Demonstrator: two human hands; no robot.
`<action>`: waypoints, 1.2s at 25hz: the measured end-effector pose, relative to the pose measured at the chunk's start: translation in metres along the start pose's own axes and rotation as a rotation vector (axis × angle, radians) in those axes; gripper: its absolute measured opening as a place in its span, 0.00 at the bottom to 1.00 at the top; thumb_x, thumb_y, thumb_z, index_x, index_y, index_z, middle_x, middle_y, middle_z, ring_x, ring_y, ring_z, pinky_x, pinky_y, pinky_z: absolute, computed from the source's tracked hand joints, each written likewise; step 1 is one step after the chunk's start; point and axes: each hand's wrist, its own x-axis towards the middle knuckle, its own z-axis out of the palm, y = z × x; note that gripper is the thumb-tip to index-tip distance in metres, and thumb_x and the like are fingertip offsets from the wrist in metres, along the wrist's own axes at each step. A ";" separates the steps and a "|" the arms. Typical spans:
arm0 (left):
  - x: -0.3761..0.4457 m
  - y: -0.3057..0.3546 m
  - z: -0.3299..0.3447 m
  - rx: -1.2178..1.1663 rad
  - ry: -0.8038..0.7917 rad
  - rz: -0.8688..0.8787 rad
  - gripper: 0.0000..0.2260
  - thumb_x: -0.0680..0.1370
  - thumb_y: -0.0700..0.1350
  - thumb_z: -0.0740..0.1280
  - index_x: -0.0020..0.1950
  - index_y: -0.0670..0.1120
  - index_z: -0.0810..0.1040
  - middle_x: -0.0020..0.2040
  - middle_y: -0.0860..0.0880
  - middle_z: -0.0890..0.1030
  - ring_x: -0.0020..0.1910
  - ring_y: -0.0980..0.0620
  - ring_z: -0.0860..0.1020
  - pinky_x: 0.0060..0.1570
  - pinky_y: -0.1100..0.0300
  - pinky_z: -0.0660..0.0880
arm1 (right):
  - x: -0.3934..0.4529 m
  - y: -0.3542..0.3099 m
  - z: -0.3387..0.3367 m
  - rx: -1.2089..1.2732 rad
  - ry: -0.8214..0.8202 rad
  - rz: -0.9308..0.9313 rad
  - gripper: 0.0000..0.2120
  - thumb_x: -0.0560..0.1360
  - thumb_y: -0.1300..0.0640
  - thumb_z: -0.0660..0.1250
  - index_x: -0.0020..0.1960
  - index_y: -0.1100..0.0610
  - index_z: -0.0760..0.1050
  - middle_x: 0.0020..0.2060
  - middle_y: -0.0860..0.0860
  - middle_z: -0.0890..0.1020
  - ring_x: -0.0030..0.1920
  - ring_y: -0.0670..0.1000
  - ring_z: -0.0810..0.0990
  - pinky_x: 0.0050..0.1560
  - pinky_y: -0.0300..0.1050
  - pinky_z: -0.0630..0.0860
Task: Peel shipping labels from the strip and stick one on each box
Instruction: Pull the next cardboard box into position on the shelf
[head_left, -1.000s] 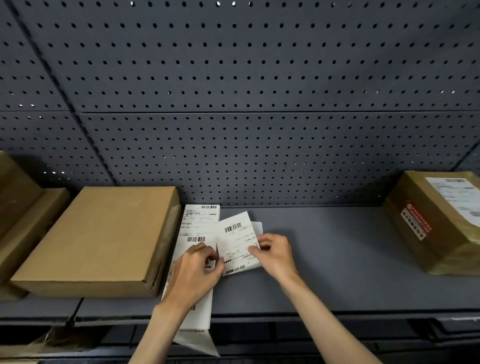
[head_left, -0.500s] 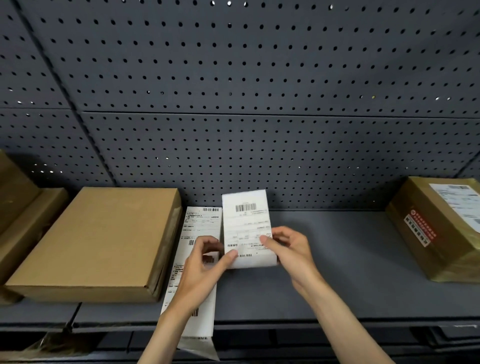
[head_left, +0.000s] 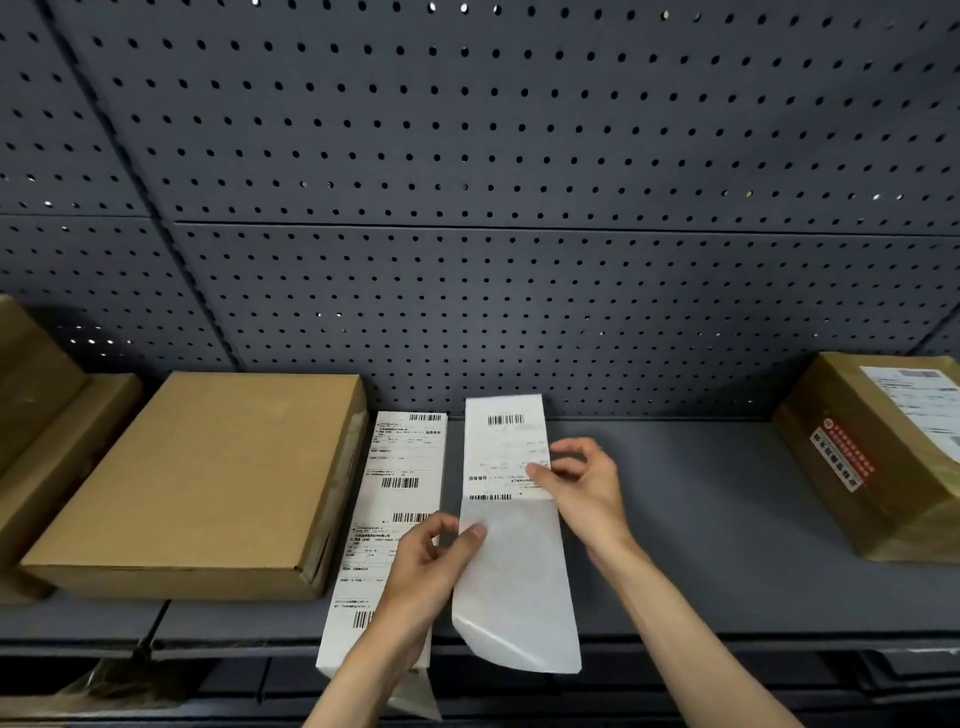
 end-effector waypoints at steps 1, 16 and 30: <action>0.003 -0.005 -0.002 0.076 0.044 0.003 0.12 0.75 0.45 0.74 0.36 0.50 0.73 0.33 0.44 0.75 0.35 0.47 0.71 0.31 0.58 0.64 | 0.002 0.007 0.002 -0.067 0.009 -0.020 0.17 0.73 0.64 0.77 0.51 0.52 0.72 0.40 0.53 0.88 0.40 0.49 0.87 0.43 0.45 0.82; -0.015 0.003 -0.013 1.045 0.370 0.278 0.19 0.76 0.58 0.67 0.32 0.50 0.65 0.23 0.51 0.71 0.30 0.47 0.74 0.30 0.55 0.66 | 0.013 0.040 0.011 -1.029 0.208 -0.459 0.12 0.70 0.52 0.78 0.44 0.56 0.78 0.46 0.52 0.76 0.48 0.57 0.76 0.49 0.54 0.72; -0.030 0.080 -0.286 0.668 0.826 0.400 0.12 0.74 0.47 0.75 0.53 0.46 0.78 0.51 0.46 0.78 0.52 0.45 0.78 0.51 0.54 0.73 | -0.108 -0.010 0.192 -0.047 -0.259 0.111 0.18 0.75 0.46 0.75 0.62 0.47 0.75 0.58 0.43 0.80 0.56 0.39 0.79 0.50 0.30 0.73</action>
